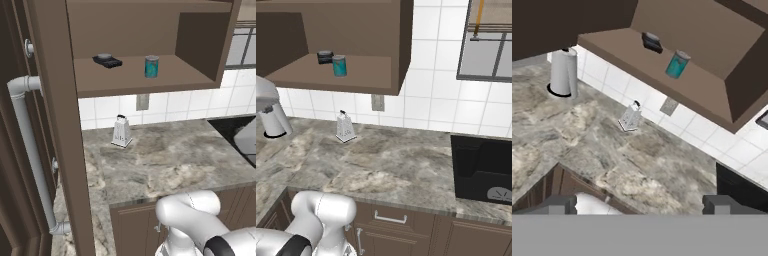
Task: Pick the canned food and jam from the counter and place them in the cabinets closest to them.
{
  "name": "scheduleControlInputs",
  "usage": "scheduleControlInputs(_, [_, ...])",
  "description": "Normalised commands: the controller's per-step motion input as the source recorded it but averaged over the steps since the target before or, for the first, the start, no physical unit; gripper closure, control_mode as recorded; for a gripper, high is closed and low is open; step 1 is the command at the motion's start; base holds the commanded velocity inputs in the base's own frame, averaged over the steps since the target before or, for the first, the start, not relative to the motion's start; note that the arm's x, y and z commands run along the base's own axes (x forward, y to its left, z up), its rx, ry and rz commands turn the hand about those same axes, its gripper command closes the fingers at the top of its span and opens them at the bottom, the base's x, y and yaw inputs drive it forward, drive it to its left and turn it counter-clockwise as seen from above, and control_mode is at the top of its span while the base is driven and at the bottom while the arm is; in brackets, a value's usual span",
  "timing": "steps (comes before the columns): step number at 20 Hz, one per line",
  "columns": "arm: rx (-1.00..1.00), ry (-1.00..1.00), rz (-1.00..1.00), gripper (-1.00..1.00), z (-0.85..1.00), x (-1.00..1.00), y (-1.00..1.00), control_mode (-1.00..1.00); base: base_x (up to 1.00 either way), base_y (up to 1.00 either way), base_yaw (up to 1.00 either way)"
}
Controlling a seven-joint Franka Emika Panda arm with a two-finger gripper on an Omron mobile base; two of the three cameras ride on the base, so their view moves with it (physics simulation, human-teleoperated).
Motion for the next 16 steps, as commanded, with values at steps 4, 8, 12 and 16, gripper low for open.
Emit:
scheduleControlInputs(4, [0.00,0.00,0.10,-1.00,-0.37,0.00,-0.19,-1.00,0.00,0.00,0.00])
scheduleControlInputs(8, [-0.03,0.00,0.07,-1.00,-0.50,0.00,-0.06,-1.00,0.00,0.00,0.00])
scheduleControlInputs(12, [-0.08,0.05,0.05,-1.00,-0.58,0.00,0.00,-1.00,0.00,0.00,0.00])
scheduleControlInputs(16, [-0.06,0.04,0.03,-1.00,-0.48,0.00,0.00,-1.00,0.00,0.00,0.00])
